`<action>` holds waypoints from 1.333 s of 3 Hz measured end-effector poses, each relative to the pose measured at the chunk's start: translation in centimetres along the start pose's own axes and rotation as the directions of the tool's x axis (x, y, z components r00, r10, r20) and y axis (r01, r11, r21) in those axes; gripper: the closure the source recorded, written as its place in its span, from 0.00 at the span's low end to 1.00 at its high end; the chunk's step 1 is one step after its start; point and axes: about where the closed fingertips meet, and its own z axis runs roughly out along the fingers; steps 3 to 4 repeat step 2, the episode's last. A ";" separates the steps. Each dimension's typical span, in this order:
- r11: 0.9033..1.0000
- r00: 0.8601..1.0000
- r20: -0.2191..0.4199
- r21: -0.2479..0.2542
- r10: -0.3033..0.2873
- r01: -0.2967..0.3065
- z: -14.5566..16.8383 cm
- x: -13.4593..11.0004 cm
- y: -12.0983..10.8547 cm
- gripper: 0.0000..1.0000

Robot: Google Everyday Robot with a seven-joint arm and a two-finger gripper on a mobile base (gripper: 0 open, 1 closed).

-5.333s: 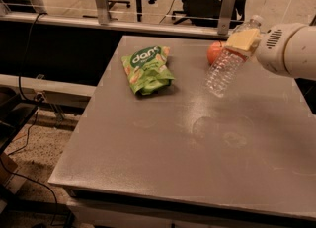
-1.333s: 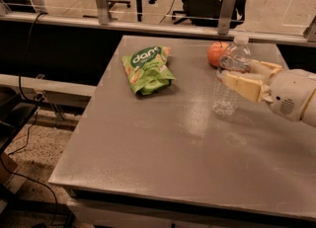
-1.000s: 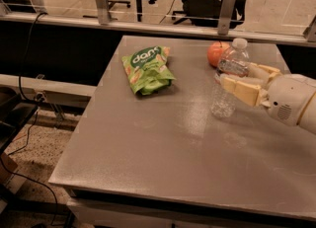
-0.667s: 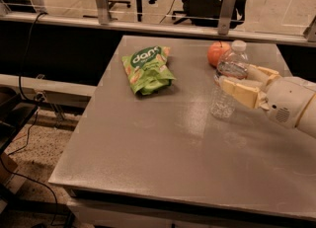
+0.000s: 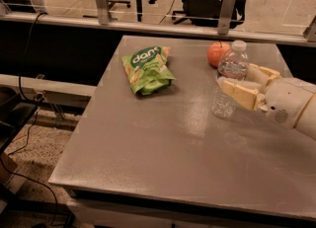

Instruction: Place water bottle upright

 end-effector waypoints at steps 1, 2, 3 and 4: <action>1.000 1.000 0.000 0.003 0.007 -0.007 0.1 0.1 -0.1 0.00; 1.000 1.000 0.000 0.004 0.008 -0.008 0.2 0.1 -0.2 0.00; 1.000 1.000 0.000 0.004 0.008 -0.008 0.2 0.1 -0.2 0.00; 1.000 1.000 0.000 0.004 0.008 -0.008 0.2 0.1 -0.2 0.00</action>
Offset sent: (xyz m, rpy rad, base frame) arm 0.0002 0.0017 0.0003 0.0046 0.0038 0.0024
